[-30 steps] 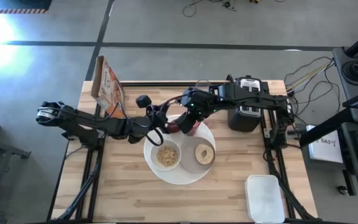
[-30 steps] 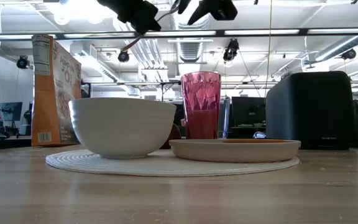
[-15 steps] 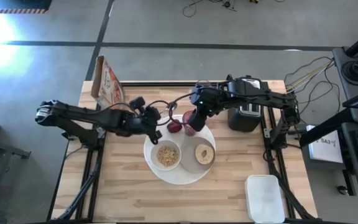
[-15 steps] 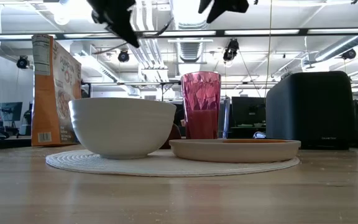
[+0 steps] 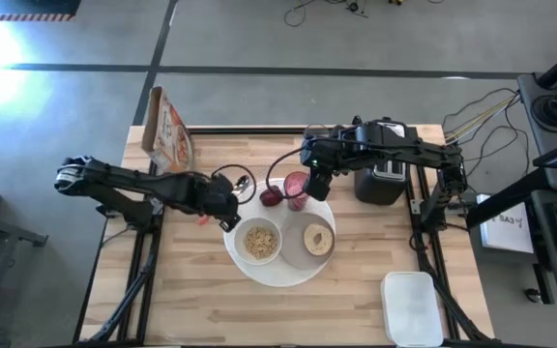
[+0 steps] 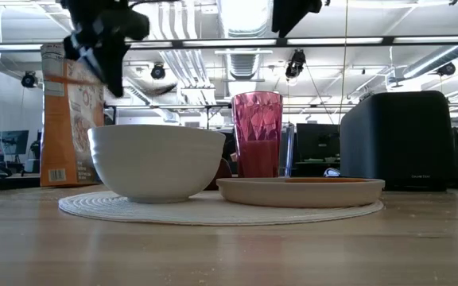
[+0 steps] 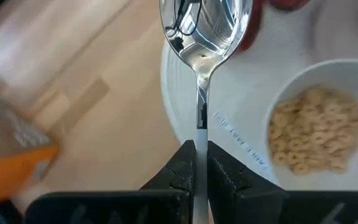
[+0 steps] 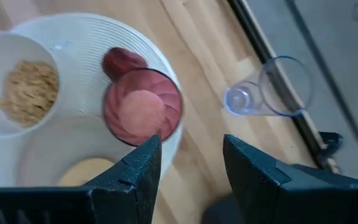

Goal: Arrange a breakfast setting
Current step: Put the silver spoon on the white table mat to the left of the white bowl

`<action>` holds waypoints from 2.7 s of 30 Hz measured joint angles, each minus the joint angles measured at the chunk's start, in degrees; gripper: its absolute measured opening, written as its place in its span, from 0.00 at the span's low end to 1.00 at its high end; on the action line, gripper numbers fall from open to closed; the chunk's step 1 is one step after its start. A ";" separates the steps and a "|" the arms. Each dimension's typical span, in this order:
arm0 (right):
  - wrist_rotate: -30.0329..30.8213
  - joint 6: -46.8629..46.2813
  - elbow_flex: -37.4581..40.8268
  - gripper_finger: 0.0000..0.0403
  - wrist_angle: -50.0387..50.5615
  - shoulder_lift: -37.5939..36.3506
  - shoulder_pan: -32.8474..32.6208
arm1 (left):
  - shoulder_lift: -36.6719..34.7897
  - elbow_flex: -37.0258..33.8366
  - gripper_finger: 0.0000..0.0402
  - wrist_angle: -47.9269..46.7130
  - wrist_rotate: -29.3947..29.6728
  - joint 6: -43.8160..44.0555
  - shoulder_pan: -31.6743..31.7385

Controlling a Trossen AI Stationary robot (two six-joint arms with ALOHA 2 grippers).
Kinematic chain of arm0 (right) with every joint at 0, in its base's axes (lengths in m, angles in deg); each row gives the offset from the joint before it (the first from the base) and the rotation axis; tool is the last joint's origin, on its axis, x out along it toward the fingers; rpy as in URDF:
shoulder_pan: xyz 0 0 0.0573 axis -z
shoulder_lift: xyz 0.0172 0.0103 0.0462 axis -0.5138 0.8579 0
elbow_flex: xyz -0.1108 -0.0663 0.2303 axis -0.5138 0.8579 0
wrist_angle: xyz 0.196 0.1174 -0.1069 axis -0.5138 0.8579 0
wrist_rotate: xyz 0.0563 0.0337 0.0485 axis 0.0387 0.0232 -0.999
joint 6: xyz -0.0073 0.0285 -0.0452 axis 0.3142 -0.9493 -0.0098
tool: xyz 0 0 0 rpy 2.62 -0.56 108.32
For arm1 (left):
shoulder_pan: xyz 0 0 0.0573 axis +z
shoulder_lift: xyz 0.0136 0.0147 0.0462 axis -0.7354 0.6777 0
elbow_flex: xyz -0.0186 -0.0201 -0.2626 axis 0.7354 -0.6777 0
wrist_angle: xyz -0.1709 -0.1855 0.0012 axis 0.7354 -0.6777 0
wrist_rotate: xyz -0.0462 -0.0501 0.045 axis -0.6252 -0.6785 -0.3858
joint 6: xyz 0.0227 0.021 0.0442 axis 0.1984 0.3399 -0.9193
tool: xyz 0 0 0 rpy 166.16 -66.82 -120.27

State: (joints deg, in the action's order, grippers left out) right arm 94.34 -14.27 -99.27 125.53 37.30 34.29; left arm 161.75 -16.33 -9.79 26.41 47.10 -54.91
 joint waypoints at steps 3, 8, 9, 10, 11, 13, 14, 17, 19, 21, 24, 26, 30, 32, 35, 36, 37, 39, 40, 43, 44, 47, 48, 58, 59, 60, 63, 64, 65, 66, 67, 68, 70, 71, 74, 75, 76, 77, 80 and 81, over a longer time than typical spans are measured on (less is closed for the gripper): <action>2.30 0.51 0.00 0.40 1.88 -0.09 0.00 | 0.00 -3.17 0.01 -0.05 -0.13 5.09 -0.30; 4.79 0.30 0.03 0.38 6.02 -0.11 0.02 | -0.02 -7.11 0.01 0.98 -0.14 14.97 -1.34; 5.06 0.29 0.15 0.38 5.75 -0.19 0.02 | -0.02 -7.91 0.01 2.17 -0.16 17.01 -1.59; 5.21 0.34 0.30 0.37 5.84 -0.38 0.02 | -0.02 -8.69 0.01 3.54 -0.32 18.98 -1.97; 5.31 0.62 0.35 0.37 5.95 -0.46 0.00 | -0.02 -9.40 0.01 4.69 -0.57 20.73 -2.39; 5.45 1.51 0.35 0.36 5.90 -0.75 0.00 | 0.07 -11.00 0.01 7.32 -1.39 23.82 -3.30; 5.61 2.24 0.35 0.35 5.89 -0.98 0.00 | 0.15 -11.86 0.01 8.91 -1.62 25.57 -3.74; 5.68 2.97 0.35 0.34 5.92 -1.45 0.00 | 0.22 -14.66 0.01 12.38 -2.32 30.66 -5.25; 5.65 3.02 0.40 0.33 5.93 -1.99 0.00 | 0.22 -16.54 0.01 15.45 -2.63 34.22 -6.21; 5.65 3.83 0.40 0.33 5.92 -2.49 -0.02 | 0.22 -18.39 0.01 17.98 -2.61 37.09 -7.14; 5.65 5.27 0.51 0.33 5.92 -3.33 -0.02 | 0.86 -21.28 0.01 24.88 -2.62 39.96 -8.31; 5.68 6.16 0.99 0.34 5.89 -3.94 -0.13 | 1.76 -22.77 0.01 27.81 -2.59 40.53 -8.89; 5.75 8.55 5.27 0.33 3.24 -6.66 -1.01 | 4.99 -23.65 0.02 29.39 -2.35 40.98 -9.52; 5.71 9.68 8.92 0.33 -0.54 -8.82 -1.72 | 6.79 -23.64 0.02 30.51 -1.88 40.88 -9.66; 5.65 11.60 15.59 0.31 -7.44 -12.92 -2.44 | 9.27 -22.59 0.02 30.96 -1.64 39.54 -9.66; 5.59 12.17 18.05 0.31 -9.92 -14.37 -2.69 | 9.92 -21.97 0.02 31.63 -1.60 39.11 -9.68; 5.57 12.87 20.68 0.31 -12.76 -15.95 -2.85 | 10.60 -21.17 0.02 31.57 -1.56 38.57 -9.68; 5.50 13.82 26.27 0.30 -19.03 -19.35 -3.01 | 11.85 -19.73 0.02 31.40 -1.54 36.94 -9.68; 5.33 14.41 29.04 0.30 -22.03 -20.92 -3.02 | 12.40 -19.07 0.02 31.41 -1.56 36.20 -9.70; 3.70 15.40 37.37 0.30 -30.78 -25.61 -3.02 | 13.71 -16.70 0.02 30.68 -1.06 34.26 -9.79; 2.81 15.88 40.10 0.30 -33.51 -27.11 -3.00 | 14.09 -16.08 0.02 30.31 -0.88 33.61 -9.79; -1.11 17.43 47.24 0.30 -41.22 -30.99 -3.02 | 14.95 -15.24 0.02 27.06 -0.21 33.28 -9.79; -2.25 17.67 49.30 0.29 -43.48 -32.14 -3.02 | 14.94 -15.19 0.02 25.99 -0.09 33.44 -9.79; -12.01 23.94 67.26 0.29 -67.66 -41.07 -3.02 | 14.06 -16.76 0.02 23.88 1.07 38.15 -9.90; -13.00 24.18 68.69 0.29 -69.76 -41.70 -3.02 | 14.08 -16.95 0.02 23.89 1.02 38.22 -9.90; -13.66 24.41 69.89 0.29 -71.37 -42.27 -3.02 | 14.08 -17.03 0.02 23.70 1.04 38.24 -9.90; -14.21 23.67 72.67 0.29 -74.21 -43.53 -3.02 | 14.08 -17.05 0.03 23.97 1.37 38.33 -9.90; -14.23 23.22 73.33 0.29 -74.69 -43.81 -3.02 | 14.08 -17.05 0.03 23.94 1.37 38.44 -9.90; -14.25 22.72 73.98 0.29 -74.95 -44.04 -3.02 | 14.08 -17.06 0.03 23.98 1.40 38.58 -9.90; -14.28 22.13 74.74 0.29 -75.32 -44.13 -3.02 | 14.19 -17.07 0.03 24.08 1.41 38.90 -9.90; -14.34 21.80 75.52 0.29 -76.10 -44.13 -3.02 | 14.32 -17.11 0.04 24.08 1.42 39.36 -9.90; -14.41 21.29 76.15 0.29 -76.59 -44.13 -3.02 | 14.46 -17.20 0.04 24.08 1.41 39.58 -9.90; -14.43 20.49 77.33 0.29 -76.98 -43.80 -3.02 | 15.06 -17.22 0.04 24.34 1.44 39.68 -9.90; -14.43 20.42 77.71 0.29 -77.18 -43.55 -3.02 | 15.47 -17.25 0.04 24.47 1.41 39.69 -9.90; -14.43 19.98 78.70 0.29 -77.37 -42.67 -3.02 | 16.48 -17.30 0.04 24.46 1.19 39.69 -9.90; -14.42 19.96 78.94 0.29 -77.57 -42.47 -3.02 | 16.70 -17.29 0.04 24.51 1.13 39.61 -9.90; -14.41 19.96 79.09 0.29 -77.60 -42.30 -3.11 | 16.82 -17.31 0.04 24.47 0.89 39.55 -9.90; -14.45 19.94 79.17 0.29 -77.62 -42.13 -3.13 | 16.86 -17.31 0.04 24.49 0.34 39.39 -9.90; -14.43 19.35 79.17 0.29 -77.65 -42.03 -3.15 | 16.86 -17.31 0.04 24.54 -0.98 38.29 -9.90; -14.43 19.33 79.17 0.29 -77.69 -42.03 -3.15 | 16.86 -17.31 0.04 24.56 -1.20 38.19 -9.90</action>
State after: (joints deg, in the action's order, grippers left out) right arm 79.91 5.07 -20.10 47.84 -4.73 31.14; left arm 178.61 -33.64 14.77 25.22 85.29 -64.81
